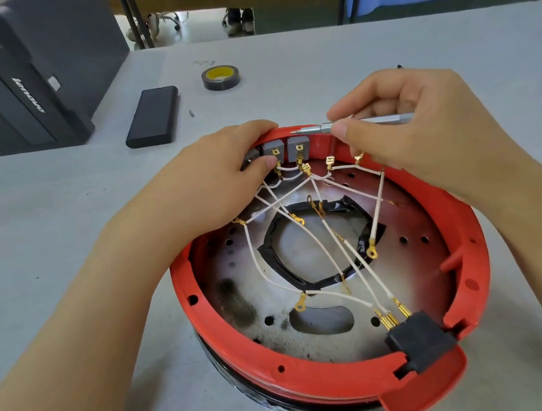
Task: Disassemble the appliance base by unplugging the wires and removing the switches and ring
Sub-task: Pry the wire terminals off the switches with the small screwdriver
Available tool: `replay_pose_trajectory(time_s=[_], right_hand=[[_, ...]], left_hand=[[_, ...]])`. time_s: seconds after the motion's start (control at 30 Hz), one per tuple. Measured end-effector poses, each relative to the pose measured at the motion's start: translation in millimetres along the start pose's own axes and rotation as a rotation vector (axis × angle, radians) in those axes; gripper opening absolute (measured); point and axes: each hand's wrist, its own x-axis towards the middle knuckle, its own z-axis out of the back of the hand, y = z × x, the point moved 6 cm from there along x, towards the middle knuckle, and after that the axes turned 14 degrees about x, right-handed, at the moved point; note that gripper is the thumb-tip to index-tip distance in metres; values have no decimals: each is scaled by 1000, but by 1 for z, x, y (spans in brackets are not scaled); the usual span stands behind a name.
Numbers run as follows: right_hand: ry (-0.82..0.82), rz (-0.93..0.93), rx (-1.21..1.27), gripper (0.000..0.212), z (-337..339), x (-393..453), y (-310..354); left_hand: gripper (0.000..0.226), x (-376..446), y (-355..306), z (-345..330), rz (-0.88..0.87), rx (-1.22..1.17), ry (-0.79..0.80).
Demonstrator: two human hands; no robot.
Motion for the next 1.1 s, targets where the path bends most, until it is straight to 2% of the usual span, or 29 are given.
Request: replay_pose_trajectory(time_s=[0.07, 0.23, 0.47, 0.73, 1.1], right_hand=[[0, -2, 20, 4, 2, 0, -1], [-23, -34, -68, 14, 3, 1, -6], [-18, -32, -149, 11, 0, 2, -7], [7, -113, 40, 8, 2, 8, -12], [-24, -82, -6, 11, 2, 8, -13]], left_hand=[[40, 0, 0, 0, 0, 2, 2], [42, 0, 0, 0, 2, 11, 2], [41, 0, -1, 1, 6, 7, 6], [38, 1, -2, 1, 11, -2, -1], [39, 0, -2, 1, 3, 3, 0]])
